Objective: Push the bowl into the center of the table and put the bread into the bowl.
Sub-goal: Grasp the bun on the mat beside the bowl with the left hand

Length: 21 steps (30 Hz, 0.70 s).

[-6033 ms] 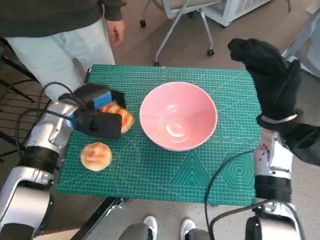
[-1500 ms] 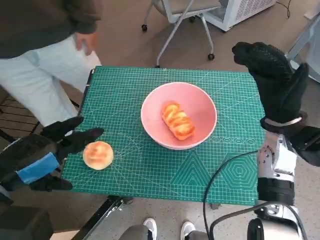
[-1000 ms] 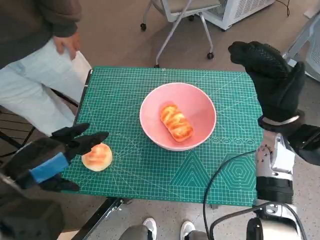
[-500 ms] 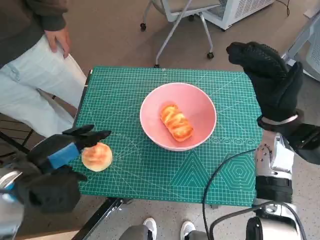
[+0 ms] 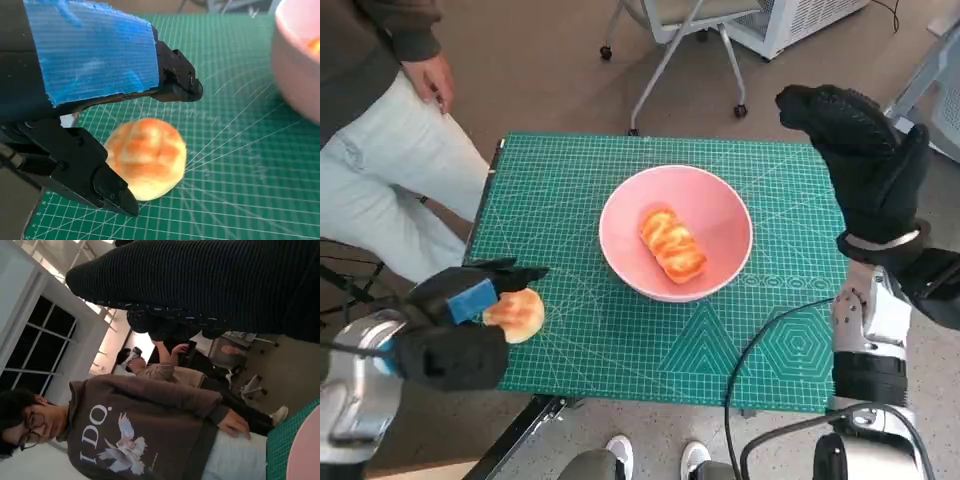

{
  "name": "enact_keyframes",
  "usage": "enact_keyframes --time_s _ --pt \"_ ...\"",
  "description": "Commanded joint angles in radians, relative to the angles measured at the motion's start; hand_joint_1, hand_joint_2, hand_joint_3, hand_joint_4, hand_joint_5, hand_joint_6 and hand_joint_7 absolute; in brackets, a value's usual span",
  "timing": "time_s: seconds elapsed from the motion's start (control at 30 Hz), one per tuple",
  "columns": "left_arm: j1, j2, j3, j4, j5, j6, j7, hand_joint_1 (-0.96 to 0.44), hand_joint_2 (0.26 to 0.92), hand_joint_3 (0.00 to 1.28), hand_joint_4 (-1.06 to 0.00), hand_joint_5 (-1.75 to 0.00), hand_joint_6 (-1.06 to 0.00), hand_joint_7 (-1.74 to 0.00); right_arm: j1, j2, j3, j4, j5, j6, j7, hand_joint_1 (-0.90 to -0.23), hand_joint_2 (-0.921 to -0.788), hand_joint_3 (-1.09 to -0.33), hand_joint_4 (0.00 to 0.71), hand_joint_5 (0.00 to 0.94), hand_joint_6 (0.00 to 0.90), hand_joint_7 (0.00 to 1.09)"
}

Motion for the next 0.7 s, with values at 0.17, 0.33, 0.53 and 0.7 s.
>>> enact_keyframes --time_s 0.17,0.33,0.53,0.7 --pt "-0.05 -0.011 -0.07 0.1 0.039 0.009 -0.01 0.1 0.795 0.05 -0.47 -0.03 -0.52 -0.03 0.025 -0.01 -0.012 0.01 0.003 0.002 0.017 -0.671 -0.921 -0.705 0.17 0.001 0.025 0.46" --pt "-0.059 -0.007 -0.084 0.13 0.03 -0.022 -0.01 0.13 0.85 0.06 -0.61 -0.06 -0.63 -0.06 0.03 -0.011 -0.013 0.004 0.003 0.003 0.016 -0.67 -0.921 -0.702 0.171 0.002 0.032 0.45" --pt "-0.064 0.002 -0.075 0.183 0.007 -0.135 0.03 0.16 0.909 0.11 -0.67 -0.85 -0.7 -0.53 0.031 -0.009 -0.013 0.004 0.001 0.002 0.012 -0.67 -0.921 -0.699 0.173 0.002 0.038 0.44" --pt "-0.069 0.019 -0.06 0.22 -0.005 -0.232 0.068 0.03 0.919 0.09 -0.72 -1.11 -0.58 -1.07 0.03 -0.008 -0.014 0.006 0.0 0.002 0.01 -0.669 -0.921 -0.699 0.173 0.002 0.042 0.43"
